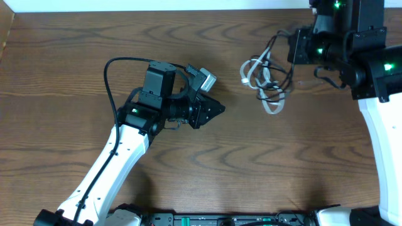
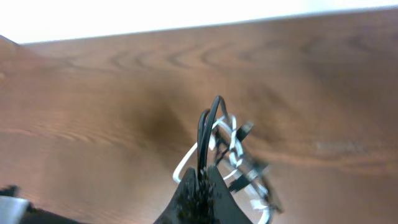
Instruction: Untangle cables
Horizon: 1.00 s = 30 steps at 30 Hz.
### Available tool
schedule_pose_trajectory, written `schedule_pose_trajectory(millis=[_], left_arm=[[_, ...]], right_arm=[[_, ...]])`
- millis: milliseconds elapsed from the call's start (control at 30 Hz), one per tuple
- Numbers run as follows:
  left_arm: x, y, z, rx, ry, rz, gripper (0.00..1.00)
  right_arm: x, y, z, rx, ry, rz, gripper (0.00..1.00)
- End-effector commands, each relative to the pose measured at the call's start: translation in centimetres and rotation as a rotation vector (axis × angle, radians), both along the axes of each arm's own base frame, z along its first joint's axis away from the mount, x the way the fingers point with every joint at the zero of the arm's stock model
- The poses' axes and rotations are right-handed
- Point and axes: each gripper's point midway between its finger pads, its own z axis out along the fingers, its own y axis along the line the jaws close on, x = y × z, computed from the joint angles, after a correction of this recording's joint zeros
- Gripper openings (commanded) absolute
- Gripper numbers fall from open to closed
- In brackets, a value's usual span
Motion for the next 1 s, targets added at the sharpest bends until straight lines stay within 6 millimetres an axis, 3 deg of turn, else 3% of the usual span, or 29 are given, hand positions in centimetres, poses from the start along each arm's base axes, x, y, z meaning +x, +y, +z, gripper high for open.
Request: schedule_pose_trajectory(millis=[0, 67, 133, 167, 200, 233, 267, 300, 333, 467, 667, 800, 967], left_arm=[[-0.2, -0.2, 0.4, -0.013, -0.013, -0.017, 0.23], [-0.2, -0.2, 0.3, -0.012, -0.01, -0.017, 0.23], [-0.3, -0.2, 0.3, -0.011, -0.008, -0.017, 0.23], [-0.3, -0.2, 0.3, -0.011, -0.007, -0.017, 0.23], [-0.3, -0.2, 0.3, -0.01, -0.007, -0.017, 0.23], [-0.3, -0.2, 0.3, -0.01, -0.007, -0.017, 0.23], [-0.2, -0.2, 0.2, -0.008, -0.007, -0.014, 0.23], [-0.2, -0.2, 0.2, -0.008, -0.007, -0.014, 0.23], [-0.3, -0.2, 0.2, -0.008, -0.006, -0.015, 0.23], [-0.4, -0.1, 0.1, -0.004, 0.002, -0.015, 0.23], [-0.5, -0.1, 0.0, 0.005, -0.019, -0.031, 0.23], [-0.5, -0.1, -0.1, 0.007, -0.016, -0.031, 0.23], [-0.4, 0.0, -0.3, 0.015, -0.015, -0.024, 0.23]], right_arm=[[0.3, -1.7, -5.8, -0.139, 0.184, -0.048, 0.01], [0.1, -4.7, -10.2, -0.284, 0.347, -0.231, 0.01], [0.3, -3.7, -11.5, -0.284, 0.382, -0.198, 0.01], [0.6, -1.6, -11.7, -0.238, 0.372, -0.082, 0.01], [0.8, 1.9, -11.0, -0.145, 0.327, 0.128, 0.01], [0.4, 5.1, -9.9, -0.045, 0.271, 0.32, 0.01], [-0.8, 8.8, -7.4, 0.1, 0.177, 0.561, 0.01], [-1.5, 10.6, -5.4, 0.193, 0.114, 0.675, 0.01], [-1.1, 11.0, -3.6, 0.255, 0.087, 0.653, 0.01], [1.3, 7.8, -3.3, 0.118, 0.088, 0.419, 0.01], [2.8, 1.6, -4.2, -0.13, 0.12, 0.095, 0.01], [3.1, 0.7, -3.5, -0.168, 0.095, 0.056, 0.01], [2.3, -1.9, -4.9, -0.288, 0.16, -0.021, 0.01]])
